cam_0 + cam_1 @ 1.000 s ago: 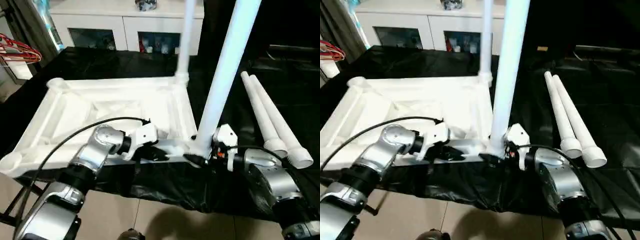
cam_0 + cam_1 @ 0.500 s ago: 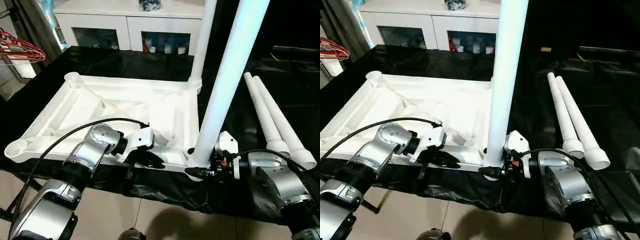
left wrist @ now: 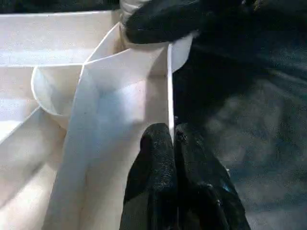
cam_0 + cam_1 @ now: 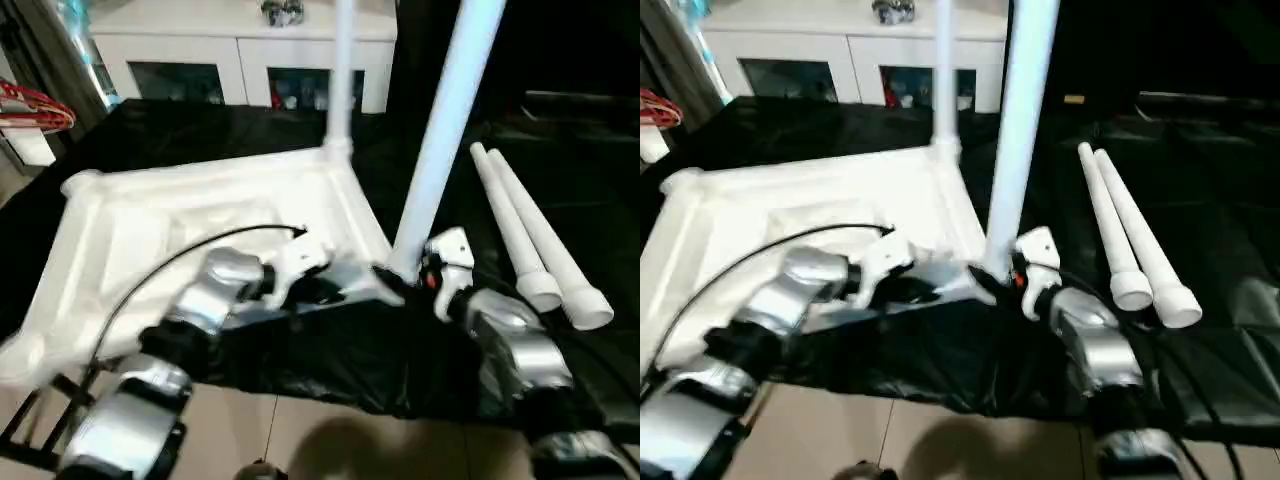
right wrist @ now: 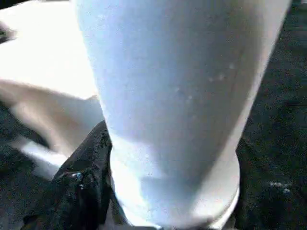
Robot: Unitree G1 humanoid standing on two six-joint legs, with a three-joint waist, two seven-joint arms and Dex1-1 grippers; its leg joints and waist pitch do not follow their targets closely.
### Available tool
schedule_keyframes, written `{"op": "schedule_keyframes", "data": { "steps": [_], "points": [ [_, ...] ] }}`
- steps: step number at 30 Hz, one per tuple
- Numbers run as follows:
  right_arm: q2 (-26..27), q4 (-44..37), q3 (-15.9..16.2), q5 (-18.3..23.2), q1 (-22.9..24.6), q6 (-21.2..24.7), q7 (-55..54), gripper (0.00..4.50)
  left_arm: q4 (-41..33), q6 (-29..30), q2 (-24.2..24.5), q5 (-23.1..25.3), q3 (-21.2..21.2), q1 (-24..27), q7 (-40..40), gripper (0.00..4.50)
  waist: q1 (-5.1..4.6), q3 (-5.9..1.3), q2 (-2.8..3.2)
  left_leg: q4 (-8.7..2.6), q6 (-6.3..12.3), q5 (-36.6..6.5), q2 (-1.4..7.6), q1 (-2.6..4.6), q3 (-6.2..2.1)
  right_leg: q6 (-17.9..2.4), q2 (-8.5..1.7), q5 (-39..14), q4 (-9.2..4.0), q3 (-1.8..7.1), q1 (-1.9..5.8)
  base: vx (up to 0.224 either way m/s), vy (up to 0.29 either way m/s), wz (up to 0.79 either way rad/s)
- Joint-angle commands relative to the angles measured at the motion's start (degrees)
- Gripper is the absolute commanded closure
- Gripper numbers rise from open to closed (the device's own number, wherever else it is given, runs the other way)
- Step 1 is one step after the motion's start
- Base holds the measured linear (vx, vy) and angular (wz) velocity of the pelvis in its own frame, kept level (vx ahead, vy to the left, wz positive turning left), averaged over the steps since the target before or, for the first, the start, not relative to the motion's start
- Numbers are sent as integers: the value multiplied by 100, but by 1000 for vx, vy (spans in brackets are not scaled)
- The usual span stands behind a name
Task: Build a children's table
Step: Rotate leg to tighten
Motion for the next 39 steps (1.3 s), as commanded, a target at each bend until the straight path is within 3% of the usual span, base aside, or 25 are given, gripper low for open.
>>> {"op": "schedule_keyframes", "data": {
  "steps": [1, 4, 5, 6, 9, 12, 17, 19, 20, 21, 23, 25, 28, 31, 36, 39],
  "points": [
    [439, 347, 269, -24, -34, 141, -253, 175, -75, 76, -363, 24, -107, -163, 353, 450, -5, -355, -44, -428, -15, -1783, 265, 90, -125, -1083, -384, -1611, -499, 235, 237, 0, 0, 0],
    [646, 635, 420, -379, -162, -149, -659, 175, -159, 156, -615, 114, -165, -108, 657, 450, -16, -349, -28, -423, -4, -1795, 257, 88, -118, -1053, -385, -1605, -512, 235, 233, 0, 0, 0],
    [672, 746, 525, -573, -192, -271, -769, 175, -191, 115, -691, 135, -168, -86, 763, 450, -8, -349, 8, -422, 2, -1828, 255, 96, -124, -1047, -383, -1627, -510, 233, 232, 0, 0, 0],
    [713, 868, 555, -652, -220, -385, -804, 140, -252, 110, -754, 124, -161, -59, 861, 450, -24, -341, -24, -430, -4, -1905, 258, 92, -121, -1026, -376, -1678, -526, 233, 227, 0, 0, 0],
    [769, 788, 359, -351, -197, -349, -593, 96, -388, 159, -736, 87, -171, 0, 788, 450, -14, -345, -17, -439, 70, -1990, 264, 94, -131, -981, -383, -1790, -534, 240, 239, 0, 0, 0],
    [590, 629, 382, -326, -152, -348, -339, 77, -474, 120, -579, 35, -176, 53, 534, 450, -18, -347, -14, -444, 91, -1970, 263, 79, -133, -973, -377, -1712, -527, 239, 241, 0, 0, 0],
    [311, 392, 459, -215, -41, -432, 410, 77, -602, 49, -452, -184, -81, 131, 172, 450, 8, -390, -29, -388, 273, -1506, 263, 50, -110, -1154, -361, -904, -442, 230, 288, 0, 0, 0],
    [-102, -140, 666, 13, 208, -437, 1419, 77, -717, 32, -216, -323, -105, 212, -321, 450, 59, -405, -33, -347, 444, -1303, 272, 52, -93, -1254, -355, -556, -415, 214, 311, 0, 0, 0],
    [-139, -182, 683, 31, 227, -433, 1496, 77, -717, 16, -195, -327, -109, 216, -362, 450, 59, -405, -33, -347, 444, -1303, 272, 52, -93, -1254, -355, -556, -415, 214, 311, 0, 0, 0],
    [-326, -393, 776, 107, 319, -407, 1878, 77, -710, -72, -87, -356, -134, 231, -589, 450, 71, -404, -30, -329, 578, -1145, 272, 23, -83, -1321, -351, -368, -386, 208, 307, 0, 0, 0],
    [-427, -494, 828, 138, 356, -355, 2078, 77, -694, -113, -25, -357, -153, 229, -712, 450, 76, -387, -28, -340, 584, -1216, 278, 38, -82, -1337, -349, -590, -414, 202, 289, 0, 0, 0],
    [-804, -868, 1013, 217, 480, -211, 2770, 77, -619, -231, 205, -340, -199, 199, -1122, 450, 125, -368, -23, -363, 498, -1460, 303, 61, -85, -1249, -367, -1085, -457, 221, 281, 0, 0, 0],
    [-994, -1056, 1090, 249, 533, -185, 3154, 77, -592, -290, 319, -344, -207, 175, -1350, 450, 139, -360, -27, -394, 372, -1616, 314, 68, -101, -1208, -376, -1333, -470, 226, 268, 0, 0, 0],
    [-1163, -1240, 1189, 290, 595, -147, 3463, 77, -620, -327, 420, -401, -230, 176, -1593, 450, 161, -366, -33, -390, 348, -1590, 313, 73, -105, -1206, -377, -1291, -461, 232, 272, 0, 0, 0],
    [-1432, -1634, 1362, 404, 727, 120, 3997, 129, -600, -445, 604, -442, -286, 176, -2028, 450, 188, -379, -39, -363, 461, -1375, 312, 60, -96, -1296, -373, -975, -425, 229, 270, 0, 0, 0],
    [-1495, -1752, 1439, 411, 764, 230, 4174, 149, -581, -529, 710, -412, -344, 179, -2273, 450, 210, -361, -43, -384, 421, -1512, 322, 64, -101, -1234, -386, -1323, -455, 231, 254, 0, 0, 0]
  ]
}}
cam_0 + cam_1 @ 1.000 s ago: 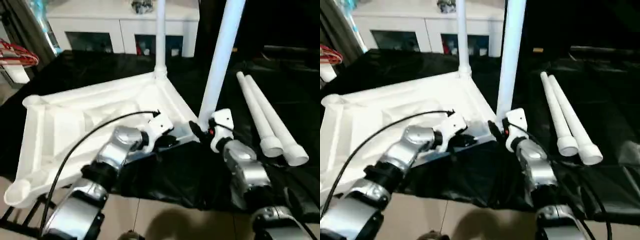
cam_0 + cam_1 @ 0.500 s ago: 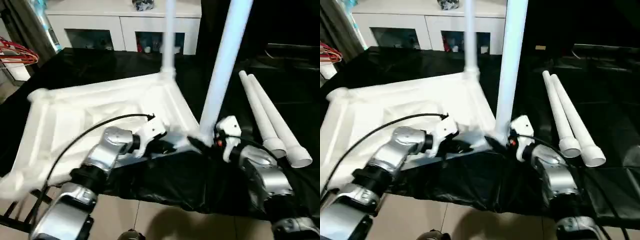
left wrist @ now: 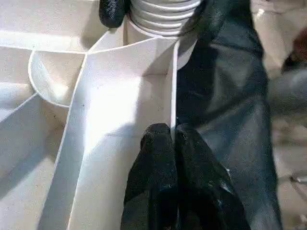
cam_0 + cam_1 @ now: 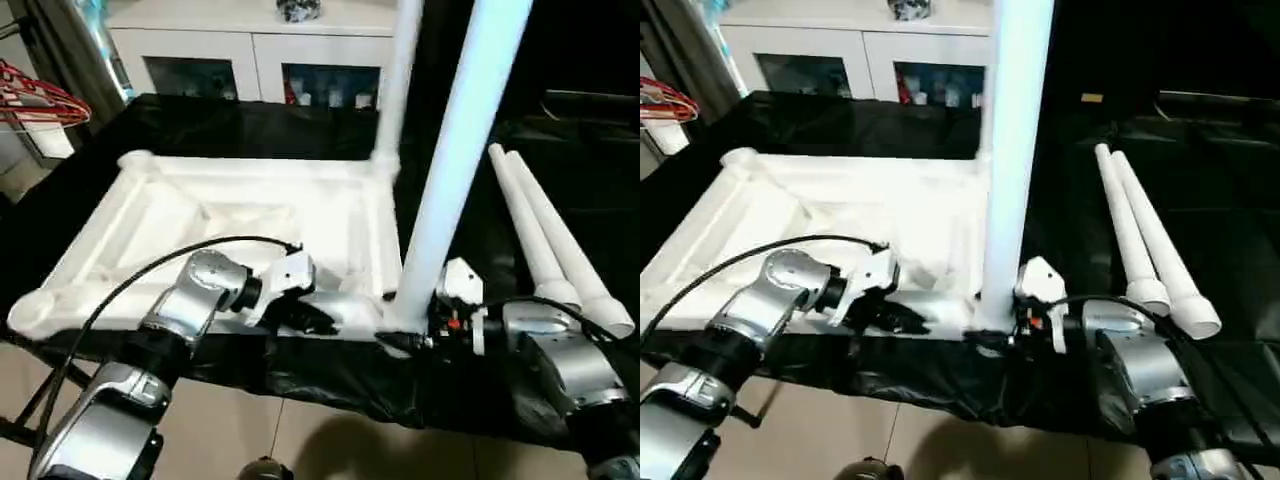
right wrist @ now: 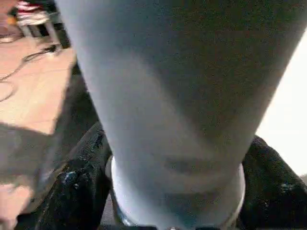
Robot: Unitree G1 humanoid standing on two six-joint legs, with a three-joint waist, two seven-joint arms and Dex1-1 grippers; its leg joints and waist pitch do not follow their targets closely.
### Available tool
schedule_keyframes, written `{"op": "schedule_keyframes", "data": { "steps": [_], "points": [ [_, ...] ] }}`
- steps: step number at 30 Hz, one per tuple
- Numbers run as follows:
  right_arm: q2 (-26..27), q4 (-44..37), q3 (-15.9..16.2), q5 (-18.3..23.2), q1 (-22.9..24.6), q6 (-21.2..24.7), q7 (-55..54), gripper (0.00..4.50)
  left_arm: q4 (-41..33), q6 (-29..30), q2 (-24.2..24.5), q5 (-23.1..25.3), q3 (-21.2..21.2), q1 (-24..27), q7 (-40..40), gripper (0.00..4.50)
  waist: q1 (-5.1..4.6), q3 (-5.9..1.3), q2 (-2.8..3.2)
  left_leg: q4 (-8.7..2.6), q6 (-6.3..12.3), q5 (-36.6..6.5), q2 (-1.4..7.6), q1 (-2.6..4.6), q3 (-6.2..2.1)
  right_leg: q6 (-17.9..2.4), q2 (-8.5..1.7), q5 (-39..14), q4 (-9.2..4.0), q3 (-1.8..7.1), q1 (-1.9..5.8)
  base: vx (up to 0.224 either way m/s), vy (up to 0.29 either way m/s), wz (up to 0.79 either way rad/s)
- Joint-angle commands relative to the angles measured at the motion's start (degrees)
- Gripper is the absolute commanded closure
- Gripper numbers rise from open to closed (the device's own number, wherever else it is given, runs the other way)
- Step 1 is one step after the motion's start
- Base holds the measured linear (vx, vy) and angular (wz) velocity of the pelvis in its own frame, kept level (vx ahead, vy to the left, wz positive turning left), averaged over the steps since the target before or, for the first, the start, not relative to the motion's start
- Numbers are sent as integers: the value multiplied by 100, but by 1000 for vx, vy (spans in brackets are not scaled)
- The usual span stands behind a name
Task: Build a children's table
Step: Rotate leg to tighten
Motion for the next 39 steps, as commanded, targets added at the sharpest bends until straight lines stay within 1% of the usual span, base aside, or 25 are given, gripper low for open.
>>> {"op": "schedule_keyframes", "data": {
  "steps": [1, 3, 6, 9, 10, 11, 12, 13, 14, 15, 16, 17, 18, 19, 20, 22, 24, 25, 26, 29, 30, 33, 35, 36, 39],
  "points": [
    [89, -292, 401, 82, 53, 83, 357, 149, -101, -77, -62, -78, -59, -131, 11, 450, 13, -351, -87, -367, 387, -1524, 322, 93, -100, -1228, -392, -1360, -441, 243, 259, 0, 0, 0],
    [85, -327, 427, 91, 76, 124, 372, 164, -82, -111, -33, -64, -77, -138, -23, 450, 19, -349, -79, -377, 335, -1546, 322, 95, -107, -1203, -390, -1432, -437, 247, 258, 0, 0, 0],
    [156, -318, 417, 100, 112, 160, 247, 165, 17, -125, -90, -51, -28, -188, 146, 450, 25, -363, -76, -364, 310, -1504, 319, 98, -101, -1235, -388, -1300, -426, 250, 258, 0, 0, 0],
    [423, -164, 238, 89, 104, 266, -254, 166, 154, -97, -226, 14, 65, -250, 518, 450, 31, -353, -62, -363, 310, -1492, 311, 91, -100, -1245, -382, -1258, -427, 248, 254, 0, 0, 0],
    [558, -40, 148, 36, 74, 235, -536, 166, 208, -57, -288, 42, 107, -278, 704, 450, 32, -346, -73, -369, 257, -1568, 302, 95, -103, -1213, -390, -1407, -441, 246, 249, 0, 0, 0],
    [671, 73, 71, -1, 41, 240, -785, 166, 245, -27, -346, 57, 147, -300, 869, 450, 31, -348, -63, -372, 222, -1611, 301, 105, -104, -1197, -397, -1506, -450, 248, 241, 0, 0, 0],
    [843, 265, -52, -46, -29, 298, -1184, 167, 296, 9, -437, 63, 207, -332, 1086, 450, 0, -319, -76, -401, 88, -1837, 286, 116, -118, -1075, -410, -2011, -497, 242, 233, 0, 0, 0],
    [992, 428, -150, -99, -85, 276, -1529, 167, 329, 62, -524, 64, 255, -355, 1271, 450, -6, -321, -55, -408, 42, -1903, 286, 127, -132, -1041, -420, -2142, -502, 238, 231, 0, 0, 0],
    [1322, 793, -350, -172, -227, 280, -2255, 167, 385, 88, -710, 132, 299, -391, 1697, 450, -54, -315, -60, -425, -21, -2003, 290, 140, -138, -993, -415, -2269, -526, 239, 218, 0, 0, 0],
    [1324, 794, -351, -172, -227, 280, -2259, 167, 386, 88, -711, 132, 299, -391, 1699, 450, -71, -324, -66, -423, -50, -1988, 290, 135, -141, -992, -420, -2228, -516, 246, 216, 0, 0, 0],
    [1436, 917, -401, -211, -278, 252, -2507, 167, 379, 131, -788, 154, 307, -389, 1849, 450, -123, -317, -67, -440, -99, -2069, 280, 119, -159, -952, -417, -2290, -520, 232, 232, 0, 0, 0],
    [1511, 994, -425, -235, -310, 215, -2655, 167, 363, 168, -841, 176, 307, -382, 1956, 450, -123, -317, -67, -440, -99, -2069, 280, 119, -159, -952, -417, -2290, -520, 232, 232, 0, 0, 0],
    [1596, 1072, -451, -256, -343, 181, -2815, 167, 337, 193, -894, 211, 297, -369, 2069, 450, -140, -328, -63, -427, -70, -2064, 282, 145, -142, -953, -406, -2152, -533, 249, 209, 0, 0, 0],
    [1596, 1072, -451, -256, -343, 181, -2815, 167, 337, 193, -894, 211, 297, -369, 2069, 450, -142, -331, -59, -426, -50, -2021, 281, 136, -142, -970, -405, -2056, -523, 254, 216, 0, 0, 0],
    [1852, 1367, -556, -388, -488, 208, -3420, 167, 294, 285, -1057, 325, 256, -352, 2431, 450, -151, -340, -38, -429, -33, -1927, 284, 114, -139, -996, -391, -1841, -499, 253, 226, 0, 0, 0],
    [2103, 1725, -652, -555, -660, 125, -4077, 167, 262, 393, -1245, 465, 240, -361, 2902, 450, -185, -341, -36, -426, -66, -1915, 274, 117, -136, -1047, -392, -1715, -489, 245, 225, 0, 0, 0],
    [2262, 1964, -702, -649, -776, -51, -4372, 167, 204, 553, -1437, 489, 290, -357, 3188, 450, -219, -327, -36, -428, -69, -2005, 259, 128, -132, -1003, -390, -1892, -517, 239, 227, 0, 0, 0],
    [2262, 1964, -702, -649, -776, -51, -4372, 167, 204, 553, -1437, 489, 290, -357, 3188, 450, -228, -326, -30, -429, -63, -2020, 263, 130, -131, -992, -394, -1916, -520, 245, 222, 0, 0, 0],
    [2349, 2065, -763, -659, -836, -153, -4456, 112, 137, 596, -1510, 495, 267, -326, 3254, 450, -227, -331, -46, -428, -35, -2017, 260, 122, -130, -962, -388, -1927, -529, 246, 230, 0, 0, 0],
    [2408, 2036, -805, -548, -869, -193, -4310, 91, 41, 569, -1528, 458, 218, -247, 3177, 450, -217, -339, -28, -436, 16, -1984, 271, 112, -142, -952, -387, -1804, -516, 247, 235, 0, 0, 0],
    [2379, 1970, -799, -513, -879, -198, -4186, 61, 14, 533, -1481, 444, 185, -208, 3056, 450, -222, -346, -32, -429, 61, -1897, 269, 100, -134, -989, -371, -1551, -498, 247, 245, 0, 0, 0],
    [2308, 1922, -751, -563, -889, -238, -4084, 48, -2, 464, -1423, 423, 173, -177, 2920, 450, -221, -345, -29, -424, 96, -1861, 263, 98, -125, -1015, -372, -1482, -496, 245, 246, 0, 0, 0],
    [2116, 1766, -632, -541, -831, -331, -3559, 48, -99, 389, -1265, 343, 142, -114, 2534, 450, -209, -348, -32, -422, 120, -1880, 267, 97, -126, -1005, -381, -1538, -498, 242, 257, 0, 0, 0],
    [1997, 1672, -552, -518, -781, -406, -3239, 48, -161, 389, -1176, 301, 131, -80, 2335, 450, -205, -349, -61, -421, 156, -1809, 271, 88, -124, -1013, -379, -1471, -486, 242, 272, 0, 0, 0],
    [1765, 1446, -422, -400, -668, -473, -2588, 48, -265, 367, -1001, 214, 102, -32, 1945, 450, -184, -369, -49, -386, 280, -1577, 283, 81, -102, -1114, -369, -1086, -452, 243, 272, 0, 0, 0]
  ]
}}
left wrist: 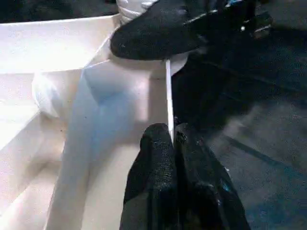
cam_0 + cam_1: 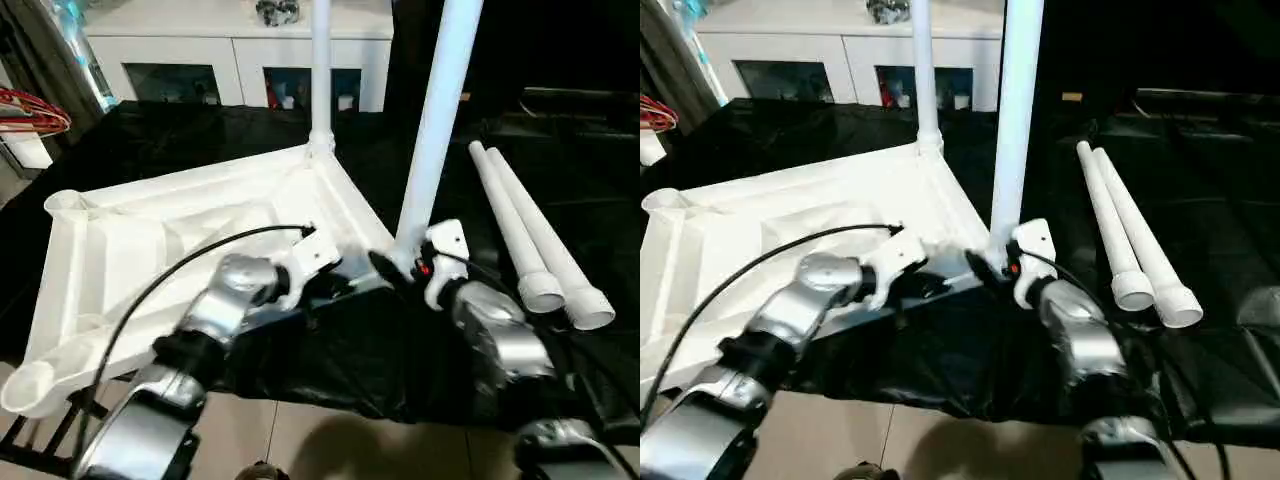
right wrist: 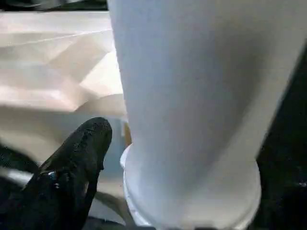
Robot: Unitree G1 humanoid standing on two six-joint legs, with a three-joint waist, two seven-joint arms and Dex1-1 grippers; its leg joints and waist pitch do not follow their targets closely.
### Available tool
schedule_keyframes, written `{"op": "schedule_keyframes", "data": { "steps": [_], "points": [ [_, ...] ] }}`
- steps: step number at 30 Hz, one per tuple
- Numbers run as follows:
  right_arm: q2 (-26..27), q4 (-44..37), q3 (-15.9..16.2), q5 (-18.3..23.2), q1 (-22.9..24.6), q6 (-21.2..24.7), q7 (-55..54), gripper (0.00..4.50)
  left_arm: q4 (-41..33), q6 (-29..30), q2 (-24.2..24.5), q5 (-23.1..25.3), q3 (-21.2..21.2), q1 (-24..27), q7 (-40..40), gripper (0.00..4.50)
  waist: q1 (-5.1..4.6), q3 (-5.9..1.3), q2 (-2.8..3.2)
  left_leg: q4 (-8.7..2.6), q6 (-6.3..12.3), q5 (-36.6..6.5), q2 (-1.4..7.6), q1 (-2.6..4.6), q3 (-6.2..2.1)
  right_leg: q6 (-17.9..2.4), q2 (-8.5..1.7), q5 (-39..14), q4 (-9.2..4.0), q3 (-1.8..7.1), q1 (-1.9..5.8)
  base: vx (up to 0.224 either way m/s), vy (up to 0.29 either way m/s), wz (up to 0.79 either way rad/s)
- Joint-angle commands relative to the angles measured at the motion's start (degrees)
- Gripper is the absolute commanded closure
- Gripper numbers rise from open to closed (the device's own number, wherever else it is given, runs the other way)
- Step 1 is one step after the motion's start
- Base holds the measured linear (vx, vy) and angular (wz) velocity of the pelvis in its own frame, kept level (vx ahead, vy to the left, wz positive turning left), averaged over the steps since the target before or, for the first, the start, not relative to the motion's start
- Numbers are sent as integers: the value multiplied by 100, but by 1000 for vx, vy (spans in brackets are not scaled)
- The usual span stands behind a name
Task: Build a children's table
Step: Rotate leg to tighten
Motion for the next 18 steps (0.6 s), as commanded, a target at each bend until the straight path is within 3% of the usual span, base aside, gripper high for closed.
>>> {"op": "schedule_keyframes", "data": {
  "steps": [1, 5, 12, 18],
  "points": [
    [126, -277, 701, 183, 114, 93, 954, 48, -282, -196, -95, -222, -275, -37, -459, 450, 27, -360, -52, -359, 342, -1465, 285, 58, -95, -1193, -360, -884, -426, 236, 277, 0, 0, 0],
    [-243, -668, 932, 332, 283, 195, 1881, 48, -198, -346, 176, -240, -343, -58, -998, 450, 67, -353, -55, -340, 485, -1350, 290, 54, -88, -1286, -355, -808, -415, 220, 283, 0, 0, 0],
    [-813, -1167, 1282, 453, 465, 439, 3135, 48, 220, -594, 467, -318, -264, -318, -1617, 450, 118, -329, -87, -378, 329, -1657, 309, 89, -95, -1176, -376, -1520, -469, 240, 261, 0, 0, 0],
    [-992, -1377, 1418, 525, 536, 650, 3478, 95, 435, -758, 557, -283, -295, -459, -1811, 450, 191, -352, -94, -340, 409, -1370, 308, 77, -90, -1273, -381, -1114, -418, 241, 264, 0, 0, 0]
  ]
}}
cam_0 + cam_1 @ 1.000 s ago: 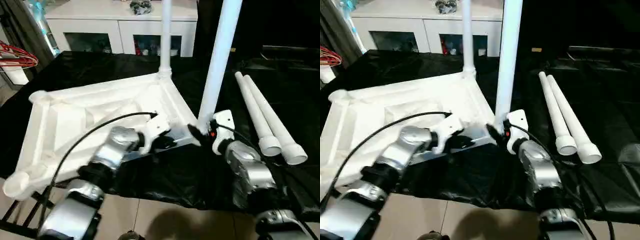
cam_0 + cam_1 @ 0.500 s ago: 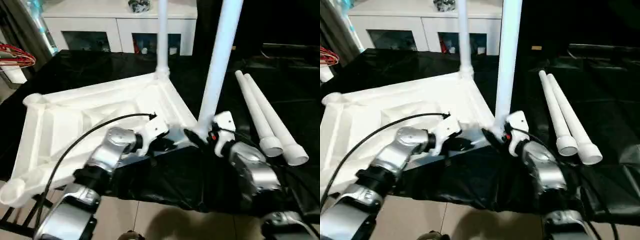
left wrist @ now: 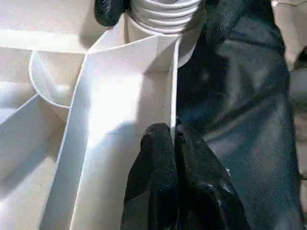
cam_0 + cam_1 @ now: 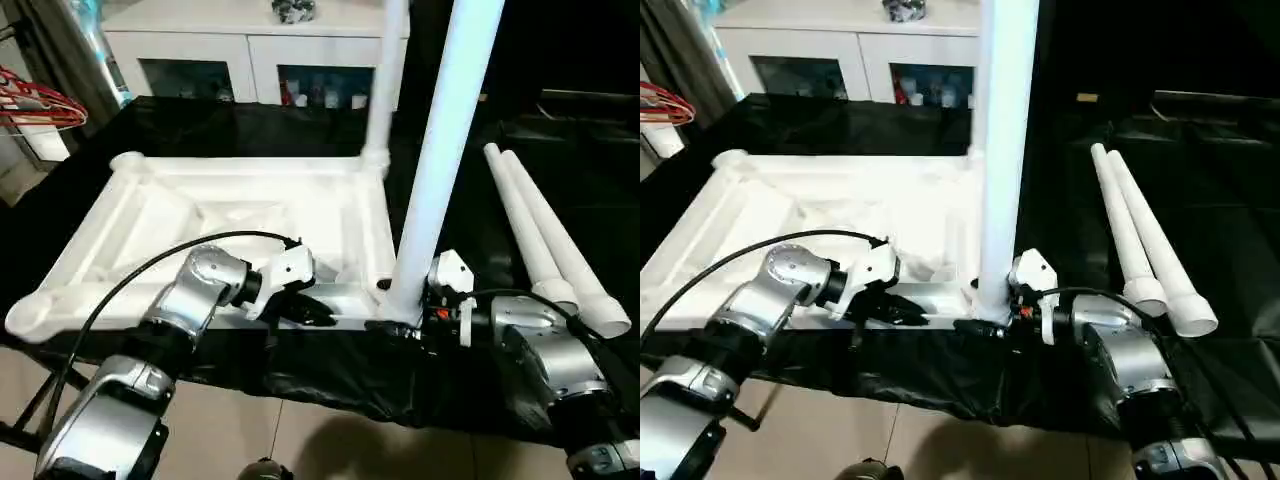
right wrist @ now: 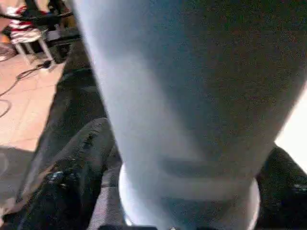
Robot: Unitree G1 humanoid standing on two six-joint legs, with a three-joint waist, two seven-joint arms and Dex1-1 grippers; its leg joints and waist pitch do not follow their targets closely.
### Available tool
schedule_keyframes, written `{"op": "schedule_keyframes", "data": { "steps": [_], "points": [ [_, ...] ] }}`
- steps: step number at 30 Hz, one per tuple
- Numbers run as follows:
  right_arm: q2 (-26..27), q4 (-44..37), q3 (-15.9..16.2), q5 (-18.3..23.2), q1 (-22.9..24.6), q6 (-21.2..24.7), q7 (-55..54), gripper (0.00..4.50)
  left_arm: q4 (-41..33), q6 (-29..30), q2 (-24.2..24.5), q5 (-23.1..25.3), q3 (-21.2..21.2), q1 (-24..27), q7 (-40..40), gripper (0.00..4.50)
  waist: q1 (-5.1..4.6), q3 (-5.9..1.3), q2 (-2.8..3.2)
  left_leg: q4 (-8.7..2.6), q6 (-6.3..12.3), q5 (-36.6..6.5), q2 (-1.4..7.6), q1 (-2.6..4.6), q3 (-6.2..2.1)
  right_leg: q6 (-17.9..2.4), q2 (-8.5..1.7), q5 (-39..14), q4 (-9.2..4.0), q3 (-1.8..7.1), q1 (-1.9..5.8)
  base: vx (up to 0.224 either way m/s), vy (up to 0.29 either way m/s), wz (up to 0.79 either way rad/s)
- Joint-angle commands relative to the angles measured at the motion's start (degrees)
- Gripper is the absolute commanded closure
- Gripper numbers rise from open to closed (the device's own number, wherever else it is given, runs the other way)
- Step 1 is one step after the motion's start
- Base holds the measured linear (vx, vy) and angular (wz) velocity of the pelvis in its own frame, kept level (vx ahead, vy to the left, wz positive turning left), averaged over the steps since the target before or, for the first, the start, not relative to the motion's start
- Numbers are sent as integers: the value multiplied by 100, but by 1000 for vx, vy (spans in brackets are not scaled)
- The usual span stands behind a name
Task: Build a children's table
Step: Rotate leg to tighten
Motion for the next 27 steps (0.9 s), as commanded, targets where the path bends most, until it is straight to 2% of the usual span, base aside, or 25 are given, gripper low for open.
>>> {"op": "schedule_keyframes", "data": {
  "steps": [1, 7, 9, 11, 12, 14, 15, 17, 18, 20, 21, 22, 23, 25, 26, 27],
  "points": [
    [153, -361, 590, 107, 101, 155, 515, 105, 14, -95, -121, -79, -54, -209, 162, 450, 13, -359, -90, -339, 412, -1366, 311, 84, -91, -1283, -389, -1117, -419, 241, 266, 0, 0, 0],
    [95, -604, 702, 120, 235, 325, 706, 147, 202, -244, -96, -7, -78, -251, -15, 450, 98, -360, -62, -345, 361, -1456, 322, 104, -99, -1212, -391, -1284, -435, 250, 253, 0, 0, 0],
    [126, -615, 669, 137, 249, 322, 630, 160, 251, -275, -111, -25, -59, -265, -21, 450, 108, -363, -70, -351, 327, -1467, 321, 99, -103, -1227, -388, -1228, -425, 247, 258, 0, 0, 0],
    [350, -394, 459, 78, 201, 162, 120, 167, 264, -227, -190, -71, 27, -271, 164, 450, 107, -365, -68, -353, 291, -1477, 322, 97, -104, -1234, -400, -1235, -424, 249, 257, 0, 0, 0],
    [350, -394, 459, 78, 201, 162, 120, 169, 264, -227, -190, -71, 27, -271, 164, 450, 101, -362, -65, -352, 282, -1482, 317, 95, -101, -1235, -395, -1246, -426, 249, 250, 0, 0, 0],
    [628, 3, 193, -53, 55, 147, -635, 170, 269, -159, -308, -27, 100, -281, 570, 450, 90, -352, -68, -362, 232, -1553, 314, 97, -103, -1208, -405, -1396, -437, 249, 245, 0, 0, 0],
    [700, 96, 117, -86, 20, 153, -837, 172, 282, -133, -350, -18, 123, -290, 702, 450, 54, -333, -71, -389, 103, -1757, 302, 108, -119, -1135, -418, -1802, -473, 238, 234, 0, 0, 0],
    [700, 96, 117, -86, 20, 153, -837, 173, 282, -133, -350, -18, 123, -290, 702, 450, 27, -325, -70, -401, 63, -1865, 306, 127, -123, -1042, -415, -2043, -504, 248, 232, 0, 0, 0],
    [984, 438, -159, -161, -119, 150, -1632, 173, 243, -31, -566, -29, 230, -271, 1145, 450, -2, -329, -75, -408, 32, -1836, 313, 114, -124, -1048, -417, -1960, -487, 264, 221, 0, 0, 0],
    [1132, 606, -286, -182, -189, 188, -2035, 173, 180, 9, -681, -30, 266, -234, 1346, 450, -28, -331, -71, -418, -5, -1870, 303, 117, -138, -1051, -417, -1971, -489, 246, 227, 0, 0, 0],
    [1295, 836, -387, -260, -275, 83, -2524, 174, 94, 58, -818, 23, 272, -172, 1594, 450, -83, -332, -68, -413, -22, -1819, 291, 99, -134, -1061, -421, -1888, -488, 247, 237, 0, 0, 0],
    [1488, 1129, -505, -363, -393, 11, -3078, 174, -25, 102, -958, 89, 243, -85, 1837, 450, -105, -337, -39, -408, -34, -1827, 285, 107, -135, -1058, -421, -1863, -494, 245, 228, 0, 0, 0],
    [1488, 1129, -505, -363, -393, 11, -3078, 174, -25, 102, -958, 89, 243, -85, 1837, 450, -116, -342, -51, -409, -33, -1797, 286, 105, -137, -1060, -420, -1801, -493, 246, 235, 0, 0, 0],
    [1851, 1665, -763, -471, -662, -13, -4175, 174, -366, 345, -1226, 168, 138, 113, 2205, 450, -160, -344, -47, -410, -15, -1706, 288, 81, -131, -1107, -408, -1564, -460, 251, 238, 0, 0, 0],
    [1851, 1665, -763, -471, -662, -13, -4175, 174, -366, 345, -1226, 168, 138, 113, 2205, 450, -198, -354, -37, -410, -18, -1706, 280, 93, -127, -1130, -392, -1497, -461, 239, 237, 0, 0, 0],
    [1959, 1744, -791, -480, -707, -123, -4320, 174, -506, 462, -1329, 190, 94, 187, 2323, 450, -209, -354, -52, -398, 27, -1678, 267, 93, -116, -1129, -377, -1419, -462, 240, 245, 0, 0, 0]
  ]
}}
